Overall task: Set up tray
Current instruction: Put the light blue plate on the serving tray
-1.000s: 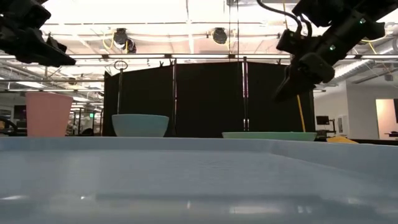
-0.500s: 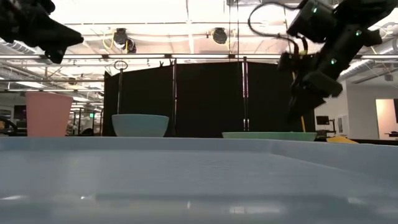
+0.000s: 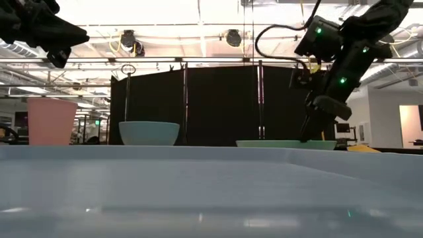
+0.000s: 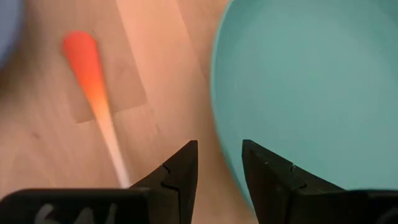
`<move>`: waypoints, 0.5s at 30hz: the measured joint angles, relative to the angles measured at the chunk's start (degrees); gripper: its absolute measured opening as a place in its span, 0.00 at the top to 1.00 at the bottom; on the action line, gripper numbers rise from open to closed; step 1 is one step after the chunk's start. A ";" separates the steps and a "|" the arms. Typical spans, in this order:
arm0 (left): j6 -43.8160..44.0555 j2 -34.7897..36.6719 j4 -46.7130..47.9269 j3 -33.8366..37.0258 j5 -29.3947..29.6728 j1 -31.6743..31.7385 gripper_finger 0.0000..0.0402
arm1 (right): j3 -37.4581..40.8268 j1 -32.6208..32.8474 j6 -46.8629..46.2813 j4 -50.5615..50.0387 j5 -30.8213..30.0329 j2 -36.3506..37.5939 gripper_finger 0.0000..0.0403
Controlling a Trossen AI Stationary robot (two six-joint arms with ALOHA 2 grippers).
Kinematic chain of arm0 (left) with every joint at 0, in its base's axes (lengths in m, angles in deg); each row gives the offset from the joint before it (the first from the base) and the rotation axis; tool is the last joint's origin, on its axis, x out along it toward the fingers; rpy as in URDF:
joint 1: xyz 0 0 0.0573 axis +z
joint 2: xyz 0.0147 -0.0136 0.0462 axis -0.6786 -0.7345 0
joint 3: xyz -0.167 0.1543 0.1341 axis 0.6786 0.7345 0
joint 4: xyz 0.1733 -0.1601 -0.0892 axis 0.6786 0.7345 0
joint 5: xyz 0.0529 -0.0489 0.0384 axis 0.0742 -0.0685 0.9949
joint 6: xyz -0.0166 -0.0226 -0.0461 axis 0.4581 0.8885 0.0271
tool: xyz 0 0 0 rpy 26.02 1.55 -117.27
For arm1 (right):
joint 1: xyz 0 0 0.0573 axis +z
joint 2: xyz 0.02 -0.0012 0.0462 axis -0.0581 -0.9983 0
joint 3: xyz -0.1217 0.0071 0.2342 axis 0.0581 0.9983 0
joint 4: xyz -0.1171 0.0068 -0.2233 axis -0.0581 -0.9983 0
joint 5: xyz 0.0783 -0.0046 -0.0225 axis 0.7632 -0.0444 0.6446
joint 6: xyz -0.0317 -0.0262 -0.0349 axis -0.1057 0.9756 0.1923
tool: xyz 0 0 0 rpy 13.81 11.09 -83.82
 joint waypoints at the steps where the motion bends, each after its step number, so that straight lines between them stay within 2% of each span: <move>1: 0.01 0.00 0.00 0.00 0.02 0.00 0.85 | 0.00 -0.22 0.11 -0.16 0.00 -0.52 0.71; 11: 0.04 0.00 0.00 0.00 0.16 0.00 0.85 | -0.02 -2.27 1.97 4.26 0.10 -4.39 0.71; 15: 0.06 0.00 0.00 0.00 0.54 0.00 0.85 | -0.02 -3.49 1.83 5.22 1.35 -5.02 0.74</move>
